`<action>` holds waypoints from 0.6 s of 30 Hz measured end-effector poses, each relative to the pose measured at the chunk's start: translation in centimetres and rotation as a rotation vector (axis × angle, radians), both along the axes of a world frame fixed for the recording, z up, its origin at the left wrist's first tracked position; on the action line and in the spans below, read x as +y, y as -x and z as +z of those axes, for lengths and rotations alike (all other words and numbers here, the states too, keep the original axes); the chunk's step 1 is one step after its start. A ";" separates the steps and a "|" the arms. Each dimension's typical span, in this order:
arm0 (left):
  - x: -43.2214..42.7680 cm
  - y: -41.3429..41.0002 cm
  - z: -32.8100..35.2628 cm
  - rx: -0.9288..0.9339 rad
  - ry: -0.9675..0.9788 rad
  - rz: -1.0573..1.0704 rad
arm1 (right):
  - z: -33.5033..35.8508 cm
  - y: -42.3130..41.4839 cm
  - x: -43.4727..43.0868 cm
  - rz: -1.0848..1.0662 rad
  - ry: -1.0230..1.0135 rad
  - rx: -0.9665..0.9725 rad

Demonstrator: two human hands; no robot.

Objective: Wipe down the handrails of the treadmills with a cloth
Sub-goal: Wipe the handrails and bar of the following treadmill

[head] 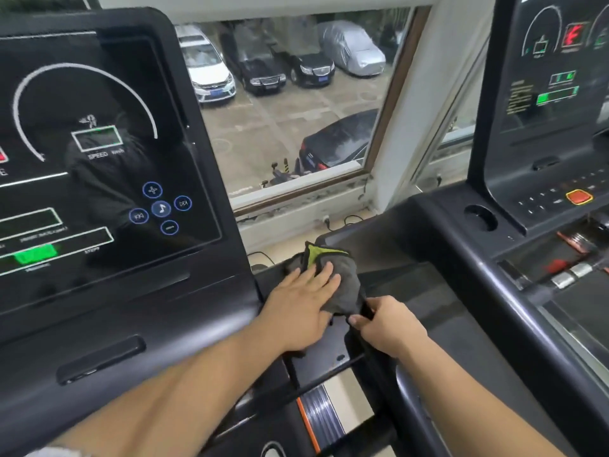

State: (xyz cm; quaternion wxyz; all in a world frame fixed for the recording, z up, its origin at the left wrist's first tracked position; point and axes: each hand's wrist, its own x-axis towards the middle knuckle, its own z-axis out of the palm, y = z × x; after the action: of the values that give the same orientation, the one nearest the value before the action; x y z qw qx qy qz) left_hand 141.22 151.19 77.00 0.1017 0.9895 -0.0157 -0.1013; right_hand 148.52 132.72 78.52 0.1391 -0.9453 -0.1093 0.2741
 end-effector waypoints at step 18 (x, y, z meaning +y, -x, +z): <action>-0.7 -4.6 0.5 0.082 0.016 0.199 | -0.1 0.2 -0.4 0.142 0.026 -0.083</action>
State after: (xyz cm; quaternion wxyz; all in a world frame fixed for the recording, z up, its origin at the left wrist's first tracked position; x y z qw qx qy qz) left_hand 145.78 150.52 77.49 0.1195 0.9804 0.0860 -0.1308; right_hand 148.27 132.31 78.46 0.1025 -0.9474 -0.1781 0.2453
